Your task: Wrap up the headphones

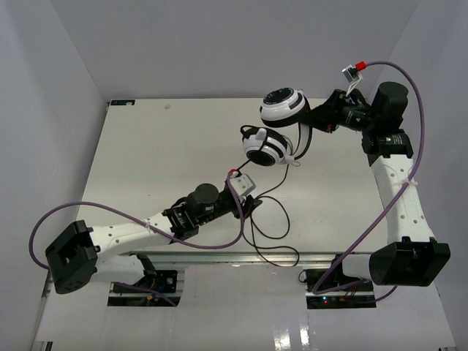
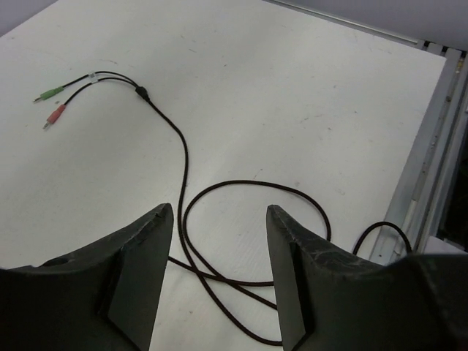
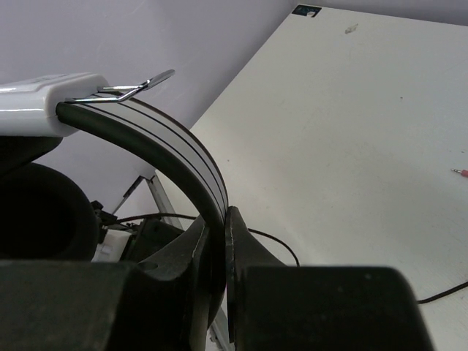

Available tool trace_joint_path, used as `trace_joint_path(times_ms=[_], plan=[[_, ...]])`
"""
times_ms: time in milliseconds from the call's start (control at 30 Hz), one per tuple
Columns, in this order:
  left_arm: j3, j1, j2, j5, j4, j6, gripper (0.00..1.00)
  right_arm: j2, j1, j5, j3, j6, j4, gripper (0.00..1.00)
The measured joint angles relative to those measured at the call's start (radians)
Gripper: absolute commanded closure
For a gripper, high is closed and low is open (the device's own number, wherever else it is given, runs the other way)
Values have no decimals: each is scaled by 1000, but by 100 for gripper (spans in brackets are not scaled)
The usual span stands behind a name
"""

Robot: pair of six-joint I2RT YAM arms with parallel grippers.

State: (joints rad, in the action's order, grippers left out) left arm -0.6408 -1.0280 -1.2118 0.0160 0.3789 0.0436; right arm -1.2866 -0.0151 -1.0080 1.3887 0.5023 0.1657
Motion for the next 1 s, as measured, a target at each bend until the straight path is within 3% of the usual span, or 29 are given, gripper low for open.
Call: trace_joint_path(times_ms=[233, 500, 667, 1000], plan=[[68, 69, -13, -28, 101, 35, 16, 2, 34, -17, 1, 31, -40, 92], [120, 73, 6, -133, 210, 80, 16, 2, 42, -15, 1, 35, -49, 92], [117, 71, 59, -208, 198, 99, 15, 1, 50, -2, 1, 29, -33, 92], [78, 38, 106, -355, 82, 118, 3, -20, 68, 5, 1, 45, -7, 92]])
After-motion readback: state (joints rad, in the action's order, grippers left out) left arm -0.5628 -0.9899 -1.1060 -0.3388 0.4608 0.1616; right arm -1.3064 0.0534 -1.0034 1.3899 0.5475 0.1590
